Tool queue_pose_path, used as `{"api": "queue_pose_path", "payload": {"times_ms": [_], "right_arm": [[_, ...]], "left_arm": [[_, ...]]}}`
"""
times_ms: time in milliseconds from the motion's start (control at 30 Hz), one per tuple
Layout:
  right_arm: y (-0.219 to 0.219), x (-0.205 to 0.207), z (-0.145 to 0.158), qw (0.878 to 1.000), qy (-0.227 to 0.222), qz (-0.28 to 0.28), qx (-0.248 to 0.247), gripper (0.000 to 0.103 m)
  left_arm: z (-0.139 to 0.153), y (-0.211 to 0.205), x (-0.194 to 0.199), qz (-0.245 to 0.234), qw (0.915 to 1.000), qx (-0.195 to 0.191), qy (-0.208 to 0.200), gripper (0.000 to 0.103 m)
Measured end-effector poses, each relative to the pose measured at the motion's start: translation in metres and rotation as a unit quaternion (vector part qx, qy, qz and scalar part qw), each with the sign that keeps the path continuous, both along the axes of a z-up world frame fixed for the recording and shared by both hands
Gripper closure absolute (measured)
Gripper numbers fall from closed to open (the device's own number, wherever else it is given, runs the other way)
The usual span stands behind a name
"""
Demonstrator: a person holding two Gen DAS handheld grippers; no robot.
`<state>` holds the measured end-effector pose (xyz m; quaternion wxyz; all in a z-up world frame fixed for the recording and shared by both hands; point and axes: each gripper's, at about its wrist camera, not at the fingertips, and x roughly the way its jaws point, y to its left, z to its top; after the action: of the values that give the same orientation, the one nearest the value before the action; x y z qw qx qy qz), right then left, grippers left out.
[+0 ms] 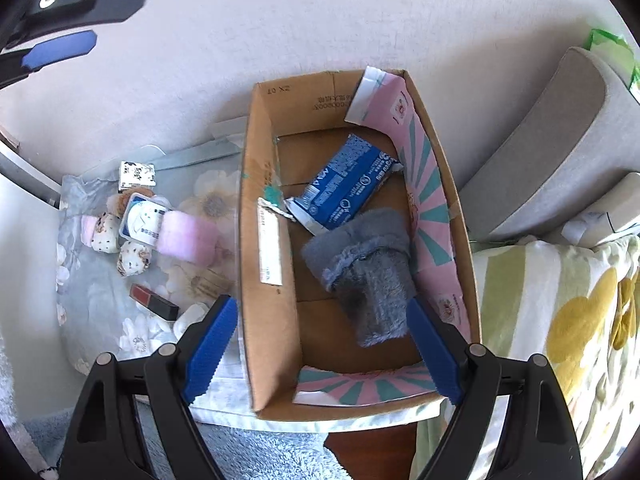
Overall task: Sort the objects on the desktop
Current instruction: 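Move both tools back over the table objects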
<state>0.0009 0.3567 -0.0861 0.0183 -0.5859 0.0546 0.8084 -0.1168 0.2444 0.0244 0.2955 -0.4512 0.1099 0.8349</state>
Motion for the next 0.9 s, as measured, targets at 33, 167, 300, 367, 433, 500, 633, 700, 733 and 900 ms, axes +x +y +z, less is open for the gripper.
{"api": "queue_pose_path", "payload": {"times_ms": [33, 167, 300, 367, 433, 500, 633, 700, 733, 900], "right_arm": [[-0.005, 0.001, 0.003, 1.0, 0.003, -0.001, 0.0, 0.019], [-0.019, 0.003, 0.011, 1.0, 0.01, 0.003, 0.002, 0.019], [-0.035, 0.004, 0.017, 1.0, 0.012, 0.013, 0.007, 0.019], [-0.039, 0.005, 0.022, 1.0, 0.021, 0.011, -0.004, 0.019], [-0.045, 0.004, 0.027, 0.999, 0.03, 0.01, -0.01, 0.019], [-0.052, 0.003, 0.031, 0.999, 0.036, 0.014, -0.009, 0.019], [-0.07, -0.003, 0.036, 0.998, 0.047, 0.034, -0.004, 0.019], [-0.08, -0.007, 0.035, 0.998, 0.053, 0.046, -0.007, 0.019], [-0.084, -0.008, 0.034, 0.997, 0.055, 0.051, -0.009, 0.019], [-0.106, -0.019, 0.018, 0.995, 0.05, 0.076, -0.034, 0.019]], "left_arm": [[0.002, -0.004, 0.0, 0.0, 1.0, 0.0, 0.002, 0.0], [0.01, -0.028, 0.003, 0.006, 0.9999, 0.011, 0.002, 0.0], [0.018, -0.061, 0.006, 0.019, 0.9997, 0.018, 0.001, 0.0], [0.025, -0.083, 0.008, 0.032, 0.9993, 0.019, 0.01, 0.0], [0.03, -0.103, 0.007, 0.044, 0.9987, 0.021, 0.017, 0.0], [0.034, -0.128, 0.003, 0.064, 0.9975, 0.02, 0.023, 0.0], [0.031, -0.167, -0.001, 0.088, 0.9952, 0.008, 0.041, 0.0], [0.025, -0.19, -0.001, 0.108, 0.9932, 0.003, 0.044, 0.0], [0.018, -0.202, -0.002, 0.119, 0.9922, 0.001, 0.039, 0.0], [-0.027, -0.251, -0.003, 0.163, 0.9866, -0.001, -0.008, 0.0]]}}
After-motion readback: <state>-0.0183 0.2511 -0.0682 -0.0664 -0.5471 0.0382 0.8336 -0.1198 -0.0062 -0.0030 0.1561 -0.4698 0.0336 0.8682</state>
